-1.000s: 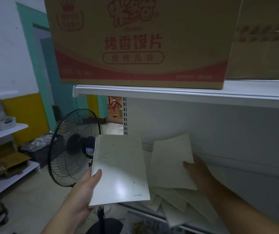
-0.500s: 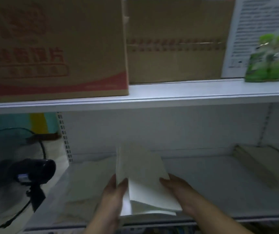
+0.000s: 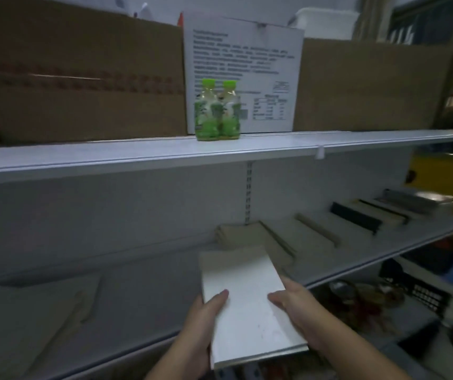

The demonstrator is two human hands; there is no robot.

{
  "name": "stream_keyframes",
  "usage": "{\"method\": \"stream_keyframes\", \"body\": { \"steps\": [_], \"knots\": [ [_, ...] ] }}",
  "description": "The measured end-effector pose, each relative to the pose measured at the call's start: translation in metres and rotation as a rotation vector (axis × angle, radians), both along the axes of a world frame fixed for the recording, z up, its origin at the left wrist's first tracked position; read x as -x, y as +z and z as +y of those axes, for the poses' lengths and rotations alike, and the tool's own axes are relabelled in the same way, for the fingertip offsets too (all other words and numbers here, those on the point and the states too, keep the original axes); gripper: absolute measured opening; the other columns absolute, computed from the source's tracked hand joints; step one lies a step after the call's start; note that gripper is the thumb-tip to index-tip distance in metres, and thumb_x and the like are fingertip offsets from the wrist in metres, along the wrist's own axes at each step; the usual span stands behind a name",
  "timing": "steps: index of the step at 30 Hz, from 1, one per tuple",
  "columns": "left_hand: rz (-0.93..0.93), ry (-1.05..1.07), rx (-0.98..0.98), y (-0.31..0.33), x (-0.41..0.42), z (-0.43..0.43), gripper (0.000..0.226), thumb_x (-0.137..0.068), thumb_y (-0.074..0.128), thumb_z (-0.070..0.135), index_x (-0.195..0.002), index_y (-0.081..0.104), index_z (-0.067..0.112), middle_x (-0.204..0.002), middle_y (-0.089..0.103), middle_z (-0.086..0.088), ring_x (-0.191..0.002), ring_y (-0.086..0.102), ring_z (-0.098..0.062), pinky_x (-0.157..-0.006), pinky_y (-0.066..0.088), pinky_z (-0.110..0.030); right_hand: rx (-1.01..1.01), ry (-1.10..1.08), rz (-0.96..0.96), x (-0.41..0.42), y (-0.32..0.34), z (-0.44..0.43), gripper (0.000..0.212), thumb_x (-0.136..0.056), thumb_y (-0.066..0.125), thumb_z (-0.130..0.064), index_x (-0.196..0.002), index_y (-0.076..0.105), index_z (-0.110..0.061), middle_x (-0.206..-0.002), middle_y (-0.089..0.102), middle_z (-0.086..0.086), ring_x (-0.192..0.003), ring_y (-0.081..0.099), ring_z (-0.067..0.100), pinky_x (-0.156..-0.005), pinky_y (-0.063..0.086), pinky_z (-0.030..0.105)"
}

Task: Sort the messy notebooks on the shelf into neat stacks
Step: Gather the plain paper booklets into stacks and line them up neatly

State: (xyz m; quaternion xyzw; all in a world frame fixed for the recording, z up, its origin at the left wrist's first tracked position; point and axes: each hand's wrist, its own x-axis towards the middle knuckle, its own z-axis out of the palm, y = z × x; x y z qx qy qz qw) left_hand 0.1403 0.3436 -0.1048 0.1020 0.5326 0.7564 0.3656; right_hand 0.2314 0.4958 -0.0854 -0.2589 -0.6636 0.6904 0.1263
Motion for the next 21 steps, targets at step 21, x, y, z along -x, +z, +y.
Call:
{"method": "stream_keyframes", "body": {
  "steps": [21],
  "knots": [
    [0.332,-0.163,0.183,0.005,-0.002,0.236,0.064,-0.052,0.055,0.007,-0.116,0.059,0.011,-0.095,0.073,-0.012,-0.087,0.070,-0.027,-0.067,0.056,-0.031,-0.049,-0.270,-0.085,-0.033,0.016,0.227,0.031,-0.090,0.043,0.012,-0.115,0.055,-0.003,-0.087,0.064,0.011,-0.078,0.062,0.027,-0.060,0.049,0.031]
  ]
}}
